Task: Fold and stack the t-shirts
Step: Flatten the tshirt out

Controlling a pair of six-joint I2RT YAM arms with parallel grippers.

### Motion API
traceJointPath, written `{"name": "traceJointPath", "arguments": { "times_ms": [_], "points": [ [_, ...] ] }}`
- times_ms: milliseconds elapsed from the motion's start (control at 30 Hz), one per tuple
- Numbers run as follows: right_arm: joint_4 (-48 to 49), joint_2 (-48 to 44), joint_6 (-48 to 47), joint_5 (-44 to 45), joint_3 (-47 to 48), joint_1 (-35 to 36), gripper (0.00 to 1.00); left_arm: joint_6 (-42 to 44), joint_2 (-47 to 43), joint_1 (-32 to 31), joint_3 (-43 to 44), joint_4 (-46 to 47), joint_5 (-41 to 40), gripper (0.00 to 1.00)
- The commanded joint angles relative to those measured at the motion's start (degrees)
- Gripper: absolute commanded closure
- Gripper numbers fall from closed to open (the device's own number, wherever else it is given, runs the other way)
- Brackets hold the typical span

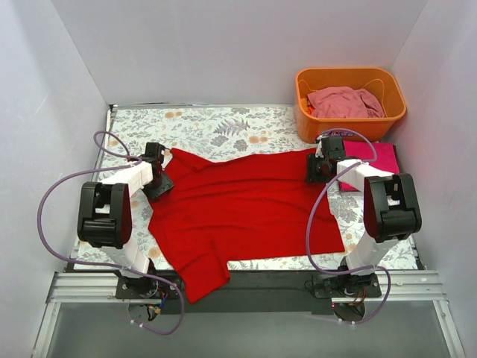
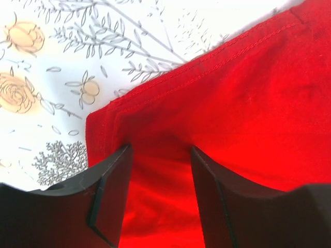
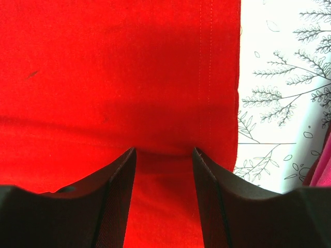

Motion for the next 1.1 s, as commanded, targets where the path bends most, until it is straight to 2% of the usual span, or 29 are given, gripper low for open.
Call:
{"name": "traceJointPath", "arguments": {
  "times_ms": [0,267,367,567,1067],
  "points": [
    [-5.5,-0.5,-0.5,0.4,0.8,-0.5,0.45,-0.5,0.2,0.9,-0.8,-5.9,0.3,0.51],
    [-4.7,-4.1,-1.6,-6.6,6.8,-0.4,0.45,0.8,-0.6,1.1,10.8,-1.6,1.4,0.44],
    [-4.1,-4.2,-2.2,-8.3,7.9,-0.5,0.45,2.1,4.0,1.2,15.3,-0.1,2.0,0.44],
    [-3.4,-2.9,-3.0,-9.7,9.2,-0.5,0.46,5.3,13.8,1.2,22.3,-0.1,2.3,0.52],
    [-1.2,0.8,-3.6,-10.5,11.2,-0.3,0.46,8.2,20.1,1.2,23.6,1.6,3.1,0.52]
  ]
}}
